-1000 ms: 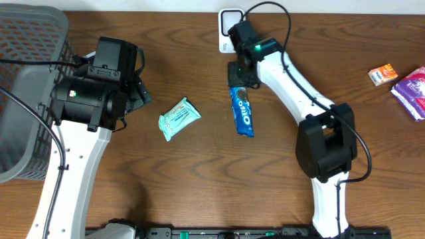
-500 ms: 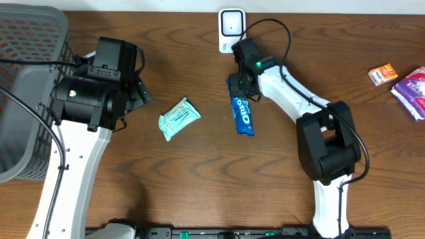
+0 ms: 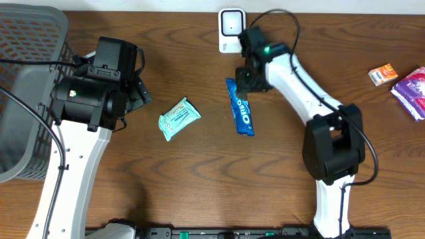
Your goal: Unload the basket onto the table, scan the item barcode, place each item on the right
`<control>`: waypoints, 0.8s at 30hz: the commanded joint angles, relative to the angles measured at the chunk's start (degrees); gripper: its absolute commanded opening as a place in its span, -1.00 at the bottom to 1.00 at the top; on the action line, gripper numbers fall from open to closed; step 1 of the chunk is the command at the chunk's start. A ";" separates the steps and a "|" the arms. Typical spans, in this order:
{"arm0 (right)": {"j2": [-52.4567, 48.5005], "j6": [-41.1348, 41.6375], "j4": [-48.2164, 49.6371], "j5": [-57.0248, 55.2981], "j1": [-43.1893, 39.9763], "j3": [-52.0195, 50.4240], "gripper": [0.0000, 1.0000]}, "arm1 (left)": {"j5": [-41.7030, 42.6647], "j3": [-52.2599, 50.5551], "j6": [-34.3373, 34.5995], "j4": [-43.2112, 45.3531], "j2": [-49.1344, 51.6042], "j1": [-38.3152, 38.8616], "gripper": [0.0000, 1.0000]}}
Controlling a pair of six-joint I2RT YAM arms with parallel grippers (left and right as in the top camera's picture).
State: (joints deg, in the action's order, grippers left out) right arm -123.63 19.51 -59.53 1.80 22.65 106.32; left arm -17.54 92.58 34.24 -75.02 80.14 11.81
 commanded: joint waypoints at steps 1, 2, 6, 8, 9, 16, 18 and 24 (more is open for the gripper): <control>2.36 -3.93 -7.67 1.38 0.33 4.00 -0.98 | -1.16 0.44 -0.59 -0.20 0.24 -0.17 0.96; 2.40 -4.48 -10.23 1.86 0.57 3.98 -0.98 | -1.16 0.44 -0.59 -0.17 0.24 -0.17 0.96; 2.34 -4.63 -17.75 1.99 2.01 1.70 -0.98 | -1.16 0.44 -0.59 -0.20 0.24 -0.17 0.96; 2.34 -4.61 -18.45 1.99 3.08 -0.48 -0.98 | -1.16 0.44 -0.59 -0.20 0.24 -0.17 0.96; 2.34 -4.59 -18.14 1.99 3.72 -1.79 -0.98 | -1.16 0.44 -0.59 -0.20 0.24 -0.17 0.96; 2.34 -3.52 -9.86 2.01 7.04 -9.94 -0.97 | -1.16 0.44 -0.59 -0.17 0.24 -0.17 0.96; 2.34 -1.64 -7.32 1.99 7.74 -12.52 -0.97 | -1.16 0.44 -0.59 -0.20 0.24 -0.17 0.96; 2.34 0.17 -1.03 2.19 9.09 -20.41 -0.97 | -1.16 0.44 -0.59 -0.20 0.24 -0.17 0.96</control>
State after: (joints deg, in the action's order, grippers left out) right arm -121.75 17.91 -61.32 3.86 31.14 89.06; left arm -17.54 92.58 34.24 -74.98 80.14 11.81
